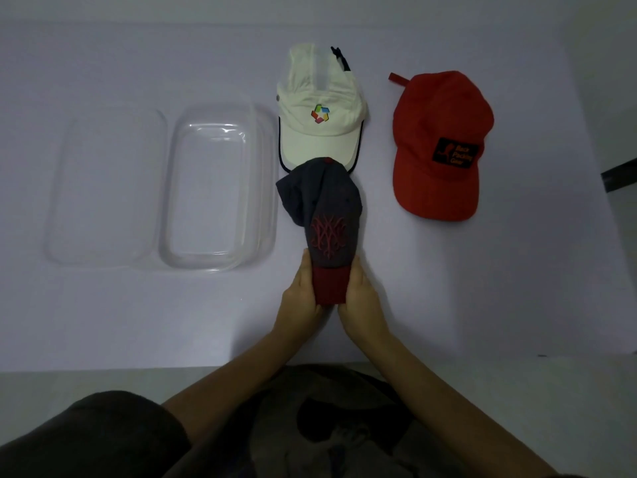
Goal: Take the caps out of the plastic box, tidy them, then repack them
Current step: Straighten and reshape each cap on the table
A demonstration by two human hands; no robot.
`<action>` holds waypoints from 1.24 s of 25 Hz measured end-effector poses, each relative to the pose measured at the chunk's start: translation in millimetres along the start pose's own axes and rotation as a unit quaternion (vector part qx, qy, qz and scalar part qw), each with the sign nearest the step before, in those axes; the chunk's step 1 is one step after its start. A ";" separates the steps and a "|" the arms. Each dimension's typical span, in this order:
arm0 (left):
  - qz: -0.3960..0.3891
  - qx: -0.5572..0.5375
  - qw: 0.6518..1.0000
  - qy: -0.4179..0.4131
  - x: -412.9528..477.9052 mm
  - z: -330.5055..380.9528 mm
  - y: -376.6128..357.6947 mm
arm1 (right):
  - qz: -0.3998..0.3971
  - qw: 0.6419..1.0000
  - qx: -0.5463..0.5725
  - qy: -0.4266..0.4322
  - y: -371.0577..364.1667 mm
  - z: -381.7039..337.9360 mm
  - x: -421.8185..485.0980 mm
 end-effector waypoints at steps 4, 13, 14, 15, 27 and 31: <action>0.074 0.068 0.991 -0.084 -8.2 5.3 10.7 | 0.082 0.981 0.003 0.178 21.0 -27.3 -16.8; 0.198 0.190 0.937 -0.218 -8.8 18.4 26.9 | 0.153 0.951 -0.014 0.267 33.3 -49.2 -18.8; 0.198 0.201 0.933 -0.225 -7.6 21.4 31.2 | 0.161 0.946 -0.027 0.279 37.5 -55.4 -18.6; 0.198 0.206 0.931 -0.226 -5.2 23.4 34.5 | 0.163 0.942 -0.037 0.290 41.7 -59.9 -17.4; 0.284 0.059 0.928 -0.232 -10.1 54.9 61.4 | 0.216 0.902 0.032 0.372 76.2 -115.0 -24.6; 0.289 0.054 0.926 -0.237 -13.7 52.3 53.5 | 0.166 0.928 0.087 0.321 69.1 -111.3 -35.4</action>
Point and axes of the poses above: each hand's wrist, its own x-axis towards the middle knuckle, its own y-axis out of the back of the hand, z = x × y, the point moved 4 cm from there along x, towards the middle knuckle, and after that the axes turned 14 degrees about x, right-handed, at the moved point
